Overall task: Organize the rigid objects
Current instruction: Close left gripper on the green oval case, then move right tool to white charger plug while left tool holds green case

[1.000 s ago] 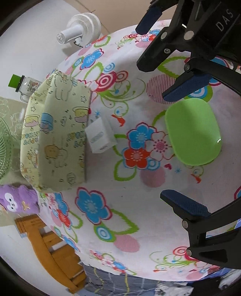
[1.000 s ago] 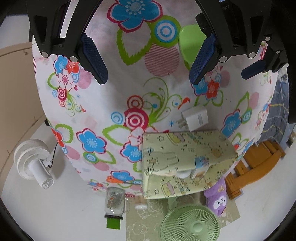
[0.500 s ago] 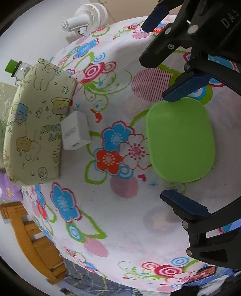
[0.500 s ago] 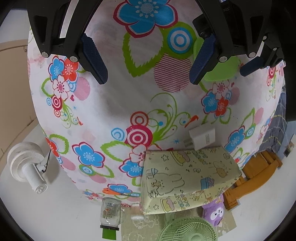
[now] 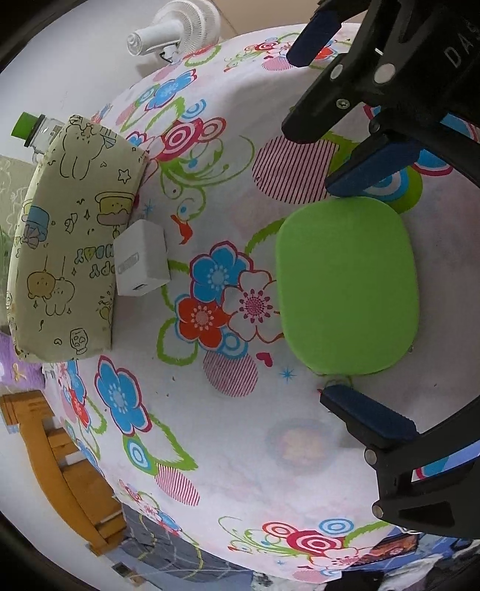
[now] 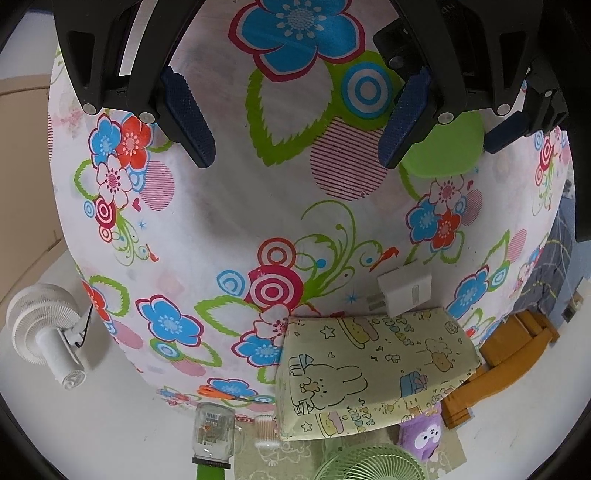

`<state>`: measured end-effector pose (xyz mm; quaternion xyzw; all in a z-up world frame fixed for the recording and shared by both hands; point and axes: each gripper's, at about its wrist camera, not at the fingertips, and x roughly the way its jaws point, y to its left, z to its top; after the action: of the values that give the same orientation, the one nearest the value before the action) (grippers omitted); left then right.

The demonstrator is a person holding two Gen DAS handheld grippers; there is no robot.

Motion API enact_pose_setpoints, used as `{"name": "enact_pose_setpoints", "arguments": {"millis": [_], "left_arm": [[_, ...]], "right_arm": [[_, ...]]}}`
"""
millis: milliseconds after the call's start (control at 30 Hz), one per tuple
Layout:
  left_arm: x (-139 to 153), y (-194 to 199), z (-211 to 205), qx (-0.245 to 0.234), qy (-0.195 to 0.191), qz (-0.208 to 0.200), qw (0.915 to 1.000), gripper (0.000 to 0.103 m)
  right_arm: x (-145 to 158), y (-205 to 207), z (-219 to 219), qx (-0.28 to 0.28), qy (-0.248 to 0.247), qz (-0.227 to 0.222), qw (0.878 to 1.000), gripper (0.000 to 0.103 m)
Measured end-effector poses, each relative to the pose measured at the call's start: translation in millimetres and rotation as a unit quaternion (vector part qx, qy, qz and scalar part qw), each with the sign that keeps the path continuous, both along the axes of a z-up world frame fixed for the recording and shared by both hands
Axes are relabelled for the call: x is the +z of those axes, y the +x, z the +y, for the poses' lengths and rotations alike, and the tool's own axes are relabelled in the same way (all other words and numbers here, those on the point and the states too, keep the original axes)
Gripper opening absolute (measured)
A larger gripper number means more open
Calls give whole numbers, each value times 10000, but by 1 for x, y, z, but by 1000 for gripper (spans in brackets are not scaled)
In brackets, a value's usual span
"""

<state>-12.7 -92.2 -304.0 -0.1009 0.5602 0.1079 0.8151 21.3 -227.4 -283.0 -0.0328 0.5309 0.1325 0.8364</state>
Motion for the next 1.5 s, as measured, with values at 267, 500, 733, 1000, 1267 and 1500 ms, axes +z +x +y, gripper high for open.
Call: {"name": "enact_pose_setpoints", "arguments": {"millis": [267,500,733,1000,1267,1500], "left_arm": [[-1,-8,-8,-105,261,-172,9995,103],[1,-9,-11,-134,276,-249,9992,96],[5,-3,-5,-313,289,-325,9986,96],[9,10,9,-607,403,-298,9969,96],[14,33,27,-982,461,-309,9936,96],[15,47,42,-1267,490,-296,9903,96]], "right_arm": [[-6,0,2,13,-44,92,9999,92],[-11,-1,2,-13,-69,148,9999,92],[-13,4,6,-73,-109,184,9997,92],[-7,18,25,-110,9,108,9999,92],[0,32,49,-84,84,-50,9999,92],[1,44,67,-132,156,-53,9998,92]]}}
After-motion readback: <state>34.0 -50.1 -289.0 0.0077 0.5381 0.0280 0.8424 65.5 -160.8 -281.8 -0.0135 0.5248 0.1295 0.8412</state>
